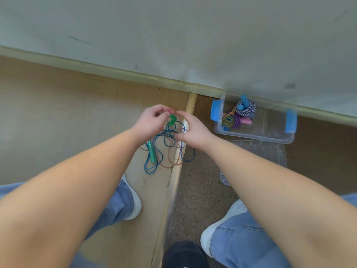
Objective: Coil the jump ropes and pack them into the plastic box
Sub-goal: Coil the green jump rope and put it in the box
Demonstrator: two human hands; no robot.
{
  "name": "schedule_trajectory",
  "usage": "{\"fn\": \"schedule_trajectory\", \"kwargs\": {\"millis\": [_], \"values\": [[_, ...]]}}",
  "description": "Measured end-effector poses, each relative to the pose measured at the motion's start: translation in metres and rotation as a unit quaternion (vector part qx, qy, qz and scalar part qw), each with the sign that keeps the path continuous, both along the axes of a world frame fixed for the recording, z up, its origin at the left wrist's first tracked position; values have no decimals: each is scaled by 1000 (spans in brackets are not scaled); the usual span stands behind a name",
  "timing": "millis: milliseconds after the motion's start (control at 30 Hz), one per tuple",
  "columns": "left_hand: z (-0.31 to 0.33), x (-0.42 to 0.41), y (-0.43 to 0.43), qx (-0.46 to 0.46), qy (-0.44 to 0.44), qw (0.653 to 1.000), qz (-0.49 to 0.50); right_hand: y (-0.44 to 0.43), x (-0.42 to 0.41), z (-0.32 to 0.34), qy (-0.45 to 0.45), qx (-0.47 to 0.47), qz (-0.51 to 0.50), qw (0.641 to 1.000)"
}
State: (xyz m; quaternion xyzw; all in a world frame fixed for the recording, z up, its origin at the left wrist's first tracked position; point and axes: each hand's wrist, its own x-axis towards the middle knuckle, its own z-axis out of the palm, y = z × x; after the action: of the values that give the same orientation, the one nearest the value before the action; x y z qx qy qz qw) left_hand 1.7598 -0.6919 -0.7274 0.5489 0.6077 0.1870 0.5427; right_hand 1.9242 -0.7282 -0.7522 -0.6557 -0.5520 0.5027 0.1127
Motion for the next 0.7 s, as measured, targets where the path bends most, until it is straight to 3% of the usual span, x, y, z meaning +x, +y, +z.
{"fn": "schedule_trajectory", "kwargs": {"millis": [233, 400, 567, 700], "values": [[59, 12, -17, -2, -50, 998, -32, -18, 8, 52, 92, 44, -109, 989], [101, 22, -32, -19, -55, 995, -83, -30, 23, 81, -52, 152, -165, 973], [134, 33, -43, 17, -82, 994, -69, -51, 39, 116, -60, 107, -31, 992], [146, 40, -42, 36, -80, 996, 23, -74, 51, 130, -4, 14, -42, 999]]}}
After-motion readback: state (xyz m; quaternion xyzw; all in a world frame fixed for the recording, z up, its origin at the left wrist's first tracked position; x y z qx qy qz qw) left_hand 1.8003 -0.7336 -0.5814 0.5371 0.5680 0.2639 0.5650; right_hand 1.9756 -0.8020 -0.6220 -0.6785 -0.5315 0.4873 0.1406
